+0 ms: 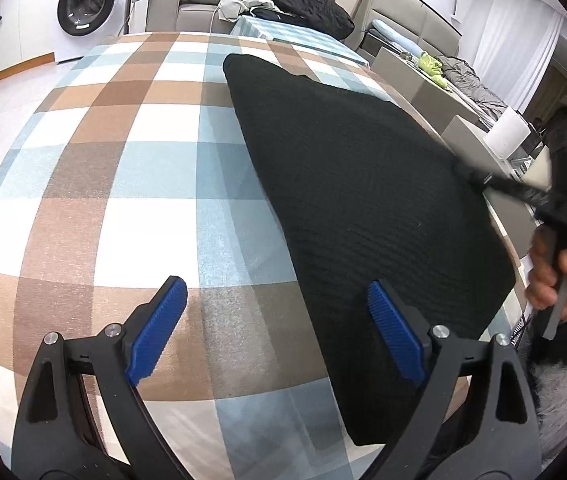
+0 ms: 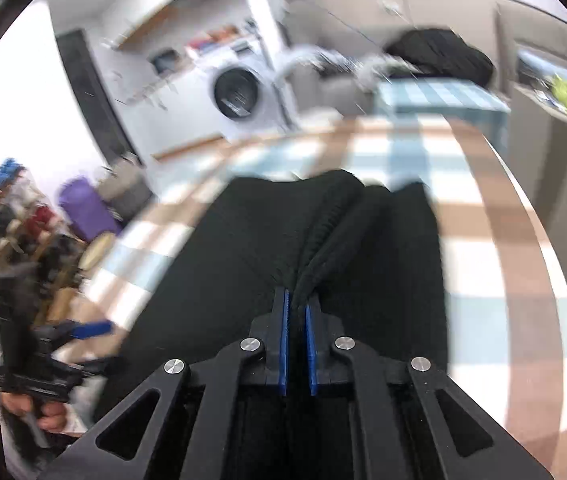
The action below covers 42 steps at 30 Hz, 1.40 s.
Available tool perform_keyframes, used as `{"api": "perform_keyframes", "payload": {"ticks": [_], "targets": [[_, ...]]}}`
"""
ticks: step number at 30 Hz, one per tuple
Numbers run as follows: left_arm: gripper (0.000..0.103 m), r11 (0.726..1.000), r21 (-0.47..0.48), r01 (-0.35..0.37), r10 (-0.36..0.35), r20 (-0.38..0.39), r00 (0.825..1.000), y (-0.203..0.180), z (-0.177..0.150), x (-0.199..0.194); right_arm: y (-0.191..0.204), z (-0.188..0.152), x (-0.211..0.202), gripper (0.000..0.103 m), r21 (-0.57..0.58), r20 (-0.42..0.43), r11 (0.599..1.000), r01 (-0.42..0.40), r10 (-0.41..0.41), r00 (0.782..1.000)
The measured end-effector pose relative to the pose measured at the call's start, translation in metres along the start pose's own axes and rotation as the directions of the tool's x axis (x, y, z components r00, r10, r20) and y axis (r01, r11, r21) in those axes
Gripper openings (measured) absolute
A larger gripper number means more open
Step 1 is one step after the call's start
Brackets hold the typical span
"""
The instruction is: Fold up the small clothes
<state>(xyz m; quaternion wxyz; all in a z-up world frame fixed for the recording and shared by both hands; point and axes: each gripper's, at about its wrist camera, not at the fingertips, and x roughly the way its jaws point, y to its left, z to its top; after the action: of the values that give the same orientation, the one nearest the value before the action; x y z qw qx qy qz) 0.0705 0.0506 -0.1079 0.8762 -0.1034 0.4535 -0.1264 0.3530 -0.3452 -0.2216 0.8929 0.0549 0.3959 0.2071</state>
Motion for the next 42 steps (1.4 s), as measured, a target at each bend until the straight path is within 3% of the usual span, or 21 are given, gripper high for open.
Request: {"api": "perform_keyframes", "payload": {"ticks": [2, 5, 14, 19, 21, 23, 33, 34, 35, 37, 39, 42], "targets": [[0.091, 1.000, -0.003, 0.003, -0.003, -0.004, 1.000, -0.002, 0.001, 0.004, -0.010, -0.008, 0.015, 0.010, 0.036, -0.063, 0.999, -0.003, 0.006, 0.998], [0.091, 1.000, -0.011, 0.009, -0.009, -0.011, 1.000, -0.006, 0.004, 0.011, -0.015, -0.017, 0.008, 0.019, 0.055, -0.059, 0.998, -0.009, 0.012, 0.998], [0.091, 1.000, 0.020, 0.010, -0.010, -0.025, 1.000, -0.019, 0.008, 0.024, -0.016, -0.058, -0.019, 0.022, 0.098, -0.094, 0.991, -0.089, 0.099, 0.991], [0.091, 1.000, 0.019, 0.014, -0.014, -0.028, 1.000, -0.019, 0.007, 0.024, -0.016, -0.064, -0.034, 0.023, 0.144, -0.089, 0.959, -0.243, 0.257, 0.962], [0.091, 1.000, 0.021, 0.016, -0.015, -0.030, 0.999, -0.019, 0.007, 0.023, -0.012, -0.069, -0.029, 0.025, 0.097, -0.132, 0.983, -0.156, 0.169, 0.977], [0.091, 0.999, 0.027, 0.017, -0.016, -0.034, 0.999, -0.020, 0.006, 0.023, -0.006, -0.069, -0.029, 0.025, 0.049, -0.148, 0.989, -0.142, 0.148, 0.978], [0.090, 1.000, -0.011, 0.028, -0.028, 0.004, 1.000, -0.023, 0.017, 0.035, -0.010, -0.069, -0.029, 0.029, 0.063, -0.152, 0.984, -0.167, 0.175, 0.973], [0.087, 0.999, -0.022, 0.034, -0.034, 0.014, 0.999, -0.023, 0.020, 0.037, -0.010, -0.070, -0.029, 0.029, 0.066, -0.151, 0.983, -0.169, 0.177, 0.973], [0.077, 0.998, -0.035, 0.044, -0.044, 0.025, 0.999, -0.023, 0.023, 0.039, -0.010, -0.070, -0.030, 0.030, 0.064, -0.150, 0.984, -0.168, 0.176, 0.973], [0.052, 0.997, -0.051, 0.063, -0.061, 0.037, 0.997, -0.024, 0.028, 0.044, -0.008, -0.070, -0.029, 0.031, 0.056, -0.146, 0.984, -0.167, 0.173, 0.974], [0.025, 0.998, -0.052, 0.028, -0.026, 0.041, 0.999, -0.026, 0.032, 0.049, -0.006, -0.071, -0.029, 0.034, 0.043, -0.137, 0.984, -0.172, 0.177, 0.975], [0.010, 0.999, -0.036, 0.017, -0.015, 0.061, 0.998, -0.027, 0.036, 0.046, -0.002, -0.070, -0.028, 0.038, 0.034, -0.131, 0.985, -0.167, 0.170, 0.977]]}}
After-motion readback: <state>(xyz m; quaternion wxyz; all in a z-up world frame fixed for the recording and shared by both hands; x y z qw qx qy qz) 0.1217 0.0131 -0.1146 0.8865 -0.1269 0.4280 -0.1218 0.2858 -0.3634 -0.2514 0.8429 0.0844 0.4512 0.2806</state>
